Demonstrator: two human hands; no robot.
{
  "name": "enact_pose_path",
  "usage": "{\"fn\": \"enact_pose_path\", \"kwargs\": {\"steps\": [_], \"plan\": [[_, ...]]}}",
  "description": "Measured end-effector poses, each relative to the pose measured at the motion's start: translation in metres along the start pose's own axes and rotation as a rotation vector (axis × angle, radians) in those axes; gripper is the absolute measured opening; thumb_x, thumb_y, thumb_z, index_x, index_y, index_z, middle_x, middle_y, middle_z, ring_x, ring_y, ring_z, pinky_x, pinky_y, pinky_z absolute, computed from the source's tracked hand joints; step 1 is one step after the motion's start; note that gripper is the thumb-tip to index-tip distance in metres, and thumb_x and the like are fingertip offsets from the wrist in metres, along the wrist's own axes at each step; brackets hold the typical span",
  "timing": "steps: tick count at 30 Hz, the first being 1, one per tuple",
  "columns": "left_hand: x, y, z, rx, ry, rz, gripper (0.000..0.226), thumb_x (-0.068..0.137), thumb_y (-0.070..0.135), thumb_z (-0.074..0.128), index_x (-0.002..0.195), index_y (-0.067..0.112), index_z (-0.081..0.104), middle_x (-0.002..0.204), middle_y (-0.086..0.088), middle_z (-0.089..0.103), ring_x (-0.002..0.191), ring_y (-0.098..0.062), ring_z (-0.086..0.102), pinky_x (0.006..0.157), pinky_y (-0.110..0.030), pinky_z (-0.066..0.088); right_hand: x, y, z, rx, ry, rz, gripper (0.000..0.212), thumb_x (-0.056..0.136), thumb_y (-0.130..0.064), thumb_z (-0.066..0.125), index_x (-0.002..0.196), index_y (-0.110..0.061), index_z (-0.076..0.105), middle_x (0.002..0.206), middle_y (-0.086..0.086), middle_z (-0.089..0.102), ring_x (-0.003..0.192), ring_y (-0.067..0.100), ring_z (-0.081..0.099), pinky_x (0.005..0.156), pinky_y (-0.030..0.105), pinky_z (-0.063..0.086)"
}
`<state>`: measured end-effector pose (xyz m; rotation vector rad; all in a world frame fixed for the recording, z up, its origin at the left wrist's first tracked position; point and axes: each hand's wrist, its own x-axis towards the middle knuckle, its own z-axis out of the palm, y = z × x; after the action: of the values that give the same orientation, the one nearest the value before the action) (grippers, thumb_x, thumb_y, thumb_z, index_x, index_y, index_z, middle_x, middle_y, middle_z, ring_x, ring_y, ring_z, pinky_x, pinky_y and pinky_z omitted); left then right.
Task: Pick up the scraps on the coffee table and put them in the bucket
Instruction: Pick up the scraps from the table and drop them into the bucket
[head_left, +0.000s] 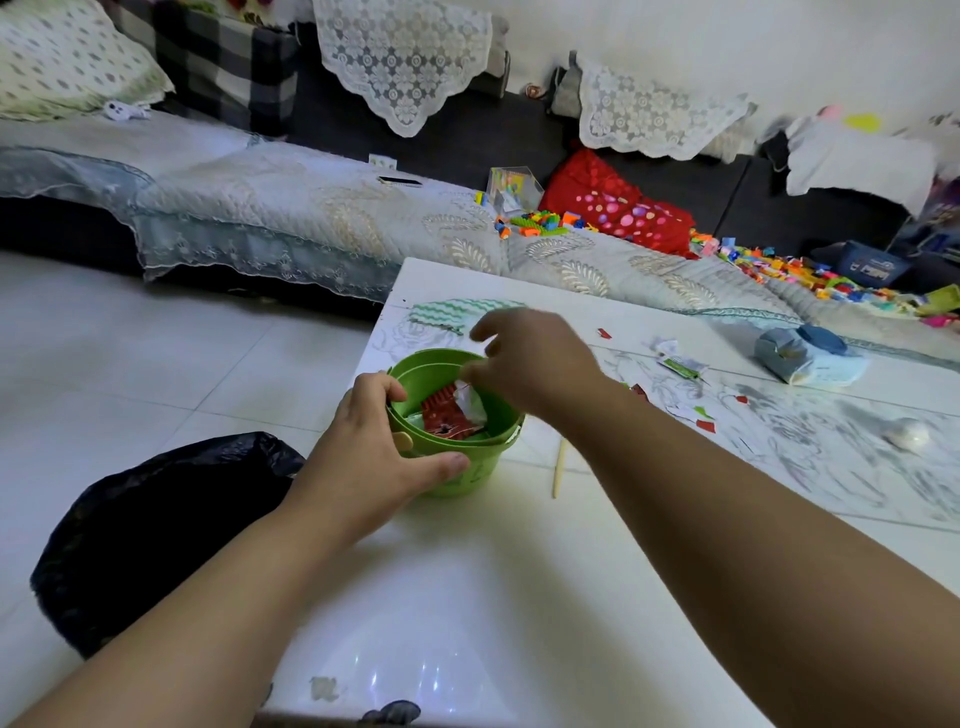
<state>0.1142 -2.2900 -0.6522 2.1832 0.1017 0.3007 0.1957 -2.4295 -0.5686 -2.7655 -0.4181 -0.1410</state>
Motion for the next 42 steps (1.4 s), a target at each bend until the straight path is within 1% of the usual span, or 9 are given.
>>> {"fn": "enact_pose_path", "kwargs": {"steps": [4, 9, 14, 19, 23, 27, 31, 37, 42], "plan": [[-0.001, 0.001, 0.001, -0.003, 0.009, 0.002, 0.071, 0.059, 0.046, 0.081, 0.107, 0.030, 0.031, 0.115, 0.005, 0.040, 0.083, 0.004, 0.051, 0.072, -0.026, 0.041, 0.010, 0.046, -0.015, -0.026, 0.217, 0.106, 0.026, 0.083, -0.029, 0.063, 0.105, -0.016, 0.069, 0.111, 0.005, 0.069, 0.106, 0.026, 0.061, 0.087, 0.030, 0.047], [-0.001, 0.002, 0.001, -0.002, 0.017, 0.004, 0.070, 0.060, 0.045, 0.081, 0.107, 0.029, 0.032, 0.115, 0.004, 0.041, 0.081, 0.007, 0.050, 0.063, -0.020, 0.038, 0.009, 0.106, 0.022, -0.192, -0.198, 0.365, 0.038, 0.077, -0.037, 0.066, 0.093, -0.003, 0.067, 0.085, 0.010, 0.067, 0.074, 0.026, 0.061, 0.063, 0.024, 0.045], [-0.001, 0.001, 0.003, -0.005, 0.022, 0.003, 0.069, 0.060, 0.045, 0.081, 0.106, 0.030, 0.031, 0.115, 0.005, 0.039, 0.081, 0.008, 0.049, 0.063, -0.021, 0.039, 0.000, 0.125, 0.050, 0.029, -0.111, 0.473, 0.036, 0.067, -0.038, 0.077, 0.076, -0.005, 0.063, 0.068, 0.008, 0.062, 0.067, 0.023, 0.057, 0.048, 0.021, 0.035], [0.002, 0.002, 0.005, -0.013, 0.026, -0.005, 0.070, 0.060, 0.044, 0.081, 0.107, 0.029, 0.032, 0.114, 0.006, 0.038, 0.082, 0.006, 0.050, 0.063, -0.021, 0.040, 0.008, 0.122, 0.045, 0.001, -0.186, 0.532, 0.016, 0.071, -0.006, 0.060, 0.061, -0.009, 0.048, 0.053, 0.003, 0.050, 0.048, 0.018, 0.048, 0.048, 0.021, 0.038], [0.004, 0.004, 0.007, 0.000, 0.023, 0.000, 0.070, 0.061, 0.044, 0.081, 0.107, 0.029, 0.032, 0.114, 0.006, 0.039, 0.081, 0.007, 0.050, 0.061, -0.015, 0.038, 0.002, 0.124, 0.037, -0.067, -0.269, 0.515, 0.007, 0.077, -0.007, 0.054, 0.073, -0.007, 0.049, 0.058, 0.003, 0.048, 0.060, 0.021, 0.053, 0.050, 0.022, 0.039], [0.004, 0.005, 0.008, -0.008, 0.025, 0.000, 0.070, 0.060, 0.044, 0.081, 0.107, 0.029, 0.032, 0.114, 0.006, 0.039, 0.082, 0.007, 0.050, 0.062, -0.015, 0.038, -0.007, 0.125, 0.027, -0.036, -0.256, 0.508, 0.006, 0.077, -0.009, 0.054, 0.078, -0.003, 0.054, 0.053, 0.004, 0.051, 0.048, 0.015, 0.050, 0.044, 0.018, 0.037], [0.003, 0.005, 0.008, -0.010, 0.022, -0.005, 0.070, 0.061, 0.044, 0.081, 0.107, 0.030, 0.031, 0.114, 0.006, 0.039, 0.082, 0.007, 0.049, 0.062, -0.018, 0.038, -0.003, 0.106, -0.008, 0.295, -0.096, 0.432, 0.011, 0.080, -0.007, 0.060, 0.083, -0.001, 0.068, 0.071, 0.012, 0.066, 0.062, 0.023, 0.062, 0.056, 0.025, 0.049], [0.004, 0.007, 0.008, -0.013, 0.019, -0.011, 0.069, 0.061, 0.044, 0.081, 0.107, 0.029, 0.031, 0.114, 0.006, 0.039, 0.082, 0.008, 0.049, 0.064, -0.023, 0.039, 0.000, 0.045, -0.064, 0.752, 0.260, 0.143, 0.010, 0.086, -0.008, 0.054, 0.079, -0.012, 0.059, 0.076, 0.005, 0.063, 0.067, 0.015, 0.064, 0.056, 0.023, 0.048], [0.004, 0.007, 0.008, -0.015, 0.020, -0.024, 0.070, 0.060, 0.044, 0.082, 0.107, 0.030, 0.032, 0.114, 0.007, 0.040, 0.082, 0.008, 0.049, 0.064, -0.023, 0.039, 0.005, 0.015, -0.035, 0.793, -0.010, 0.103, 0.009, 0.082, -0.006, 0.064, 0.073, -0.009, 0.063, 0.074, 0.008, 0.067, 0.071, 0.019, 0.065, 0.062, 0.027, 0.054]]}}
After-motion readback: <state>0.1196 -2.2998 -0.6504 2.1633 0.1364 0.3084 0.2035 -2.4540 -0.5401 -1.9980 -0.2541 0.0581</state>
